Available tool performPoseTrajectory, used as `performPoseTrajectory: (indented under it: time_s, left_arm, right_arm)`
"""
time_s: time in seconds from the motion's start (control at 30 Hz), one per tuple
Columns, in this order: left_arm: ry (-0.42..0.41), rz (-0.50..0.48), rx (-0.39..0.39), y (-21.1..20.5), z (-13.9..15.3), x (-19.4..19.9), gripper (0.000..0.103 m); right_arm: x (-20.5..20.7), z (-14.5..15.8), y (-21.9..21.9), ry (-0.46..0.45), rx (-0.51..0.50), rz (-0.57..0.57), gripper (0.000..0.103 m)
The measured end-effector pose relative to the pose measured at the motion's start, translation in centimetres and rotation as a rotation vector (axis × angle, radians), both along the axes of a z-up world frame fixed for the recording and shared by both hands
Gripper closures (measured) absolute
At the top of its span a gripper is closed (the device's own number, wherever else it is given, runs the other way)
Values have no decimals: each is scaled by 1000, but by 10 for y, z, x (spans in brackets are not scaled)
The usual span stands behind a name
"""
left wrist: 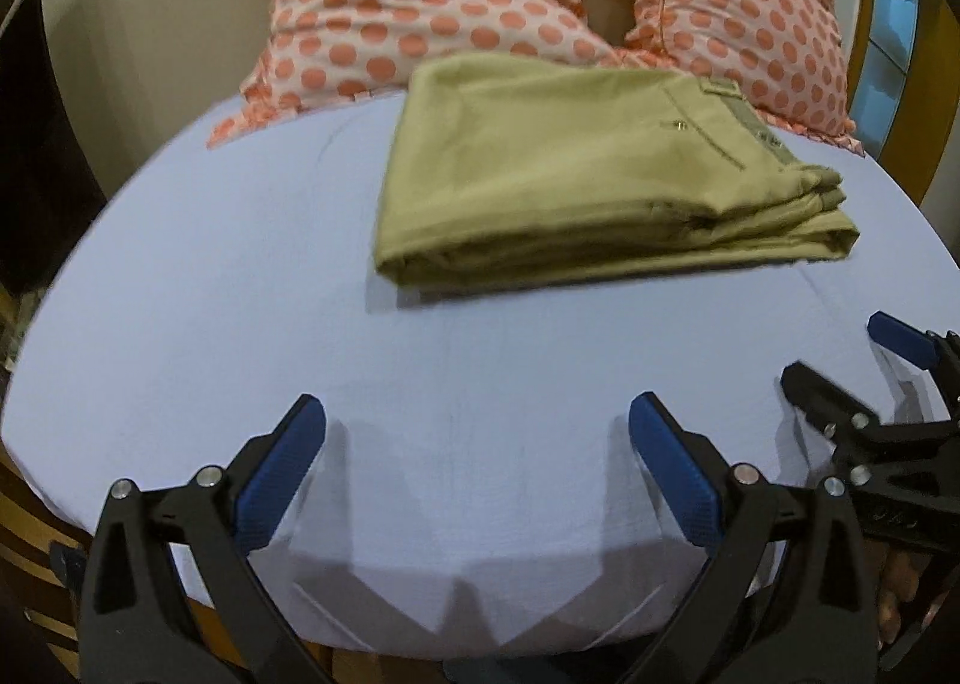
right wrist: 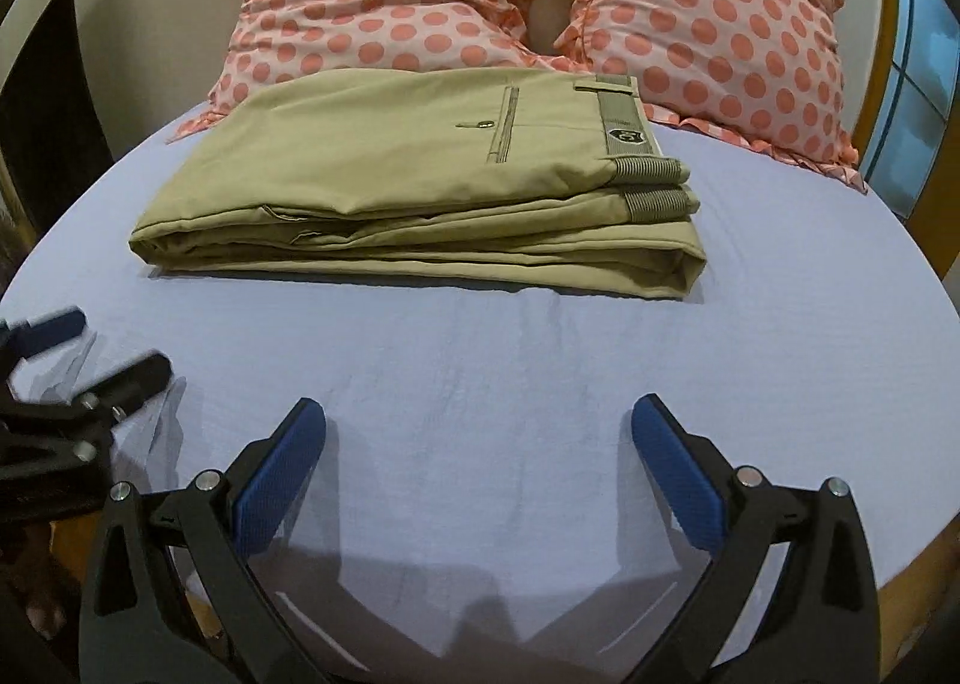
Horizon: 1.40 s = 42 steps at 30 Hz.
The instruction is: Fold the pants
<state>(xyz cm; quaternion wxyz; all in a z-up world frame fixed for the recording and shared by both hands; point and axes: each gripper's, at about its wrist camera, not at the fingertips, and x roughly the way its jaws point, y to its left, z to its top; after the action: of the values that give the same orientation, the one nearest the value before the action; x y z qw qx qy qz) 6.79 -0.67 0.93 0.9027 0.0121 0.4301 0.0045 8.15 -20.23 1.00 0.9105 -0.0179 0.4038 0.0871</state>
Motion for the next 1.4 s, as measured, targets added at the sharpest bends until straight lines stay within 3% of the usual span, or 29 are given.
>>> performPoseTrajectory:
  time_s: [0.33,1.4]
  left_arm:
    - [-49,-11,-8,3,-3,-6,2]
    - [-50,-10,-8,-1,-3,-7,2]
  right_arm:
    - [-3,-2,0,-16,3,-17,1]
    - [-2,0,-1,-12,1,-17,1]
